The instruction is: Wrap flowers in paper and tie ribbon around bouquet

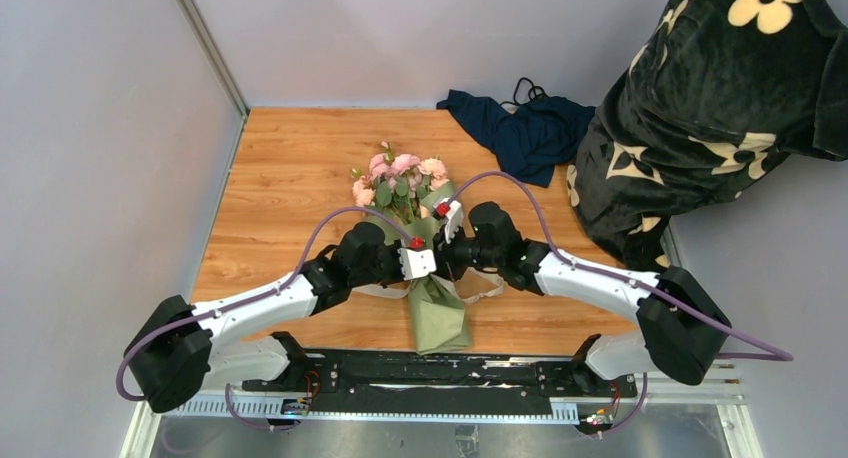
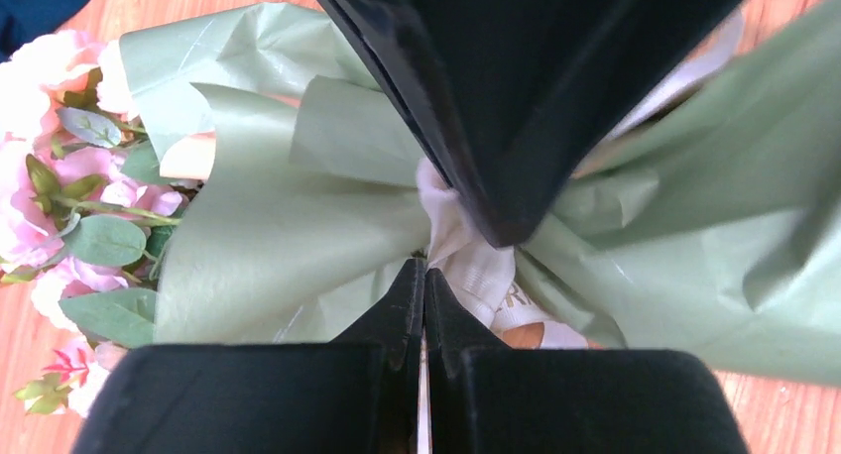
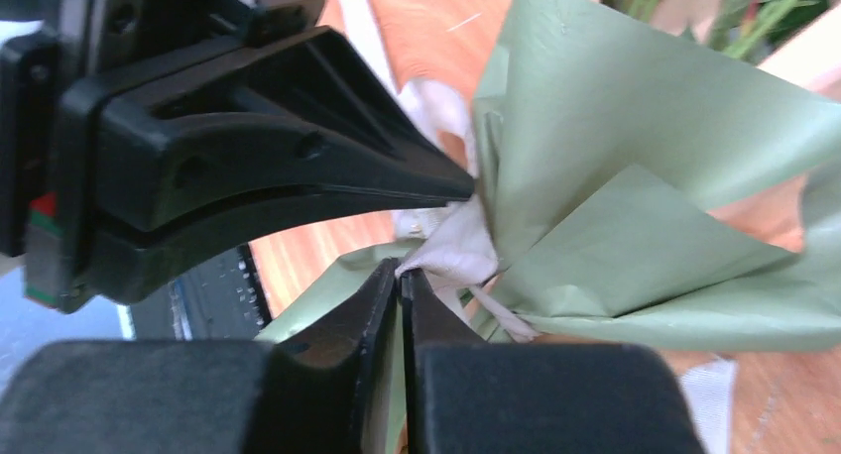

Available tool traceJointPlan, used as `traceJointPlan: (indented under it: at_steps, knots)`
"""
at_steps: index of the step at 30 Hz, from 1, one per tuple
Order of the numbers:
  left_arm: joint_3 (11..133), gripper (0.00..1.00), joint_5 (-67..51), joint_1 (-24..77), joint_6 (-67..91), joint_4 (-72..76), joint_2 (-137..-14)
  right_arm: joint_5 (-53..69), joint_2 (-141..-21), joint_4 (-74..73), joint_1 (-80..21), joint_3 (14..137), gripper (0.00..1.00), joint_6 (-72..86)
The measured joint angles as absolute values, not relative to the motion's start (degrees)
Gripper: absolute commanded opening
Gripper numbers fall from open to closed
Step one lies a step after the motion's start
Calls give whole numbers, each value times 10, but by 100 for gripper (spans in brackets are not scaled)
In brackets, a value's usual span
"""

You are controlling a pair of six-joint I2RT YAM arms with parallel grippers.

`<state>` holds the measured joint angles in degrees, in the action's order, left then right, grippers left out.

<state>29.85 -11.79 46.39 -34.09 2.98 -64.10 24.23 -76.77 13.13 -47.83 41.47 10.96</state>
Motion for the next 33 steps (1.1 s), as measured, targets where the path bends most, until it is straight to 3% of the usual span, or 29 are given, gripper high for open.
traceJointPlan:
  at_steps: [4,11,14,18,20,26,33]
  knots:
    - [297,0,-125,464,-336,44,-651,295,-775,122,-477,415,46,90]
    - [291,0,-147,464,-347,51,-651,371,-749,35,-401,445,57,38]
    - [291,0,-152,466,-364,51,-654,397,-728,3,-360,470,53,13]
    - [291,0,-154,470,-375,51,-658,390,-728,0,-330,477,27,6]
    - [291,0,-155,471,-376,51,-660,385,-752,14,-324,477,20,14]
    - [291,0,-154,471,-378,51,-660,423,-899,40,-347,485,18,19]
    - [292,0,-156,471,-397,17,-651,499,-931,119,-376,482,20,33]
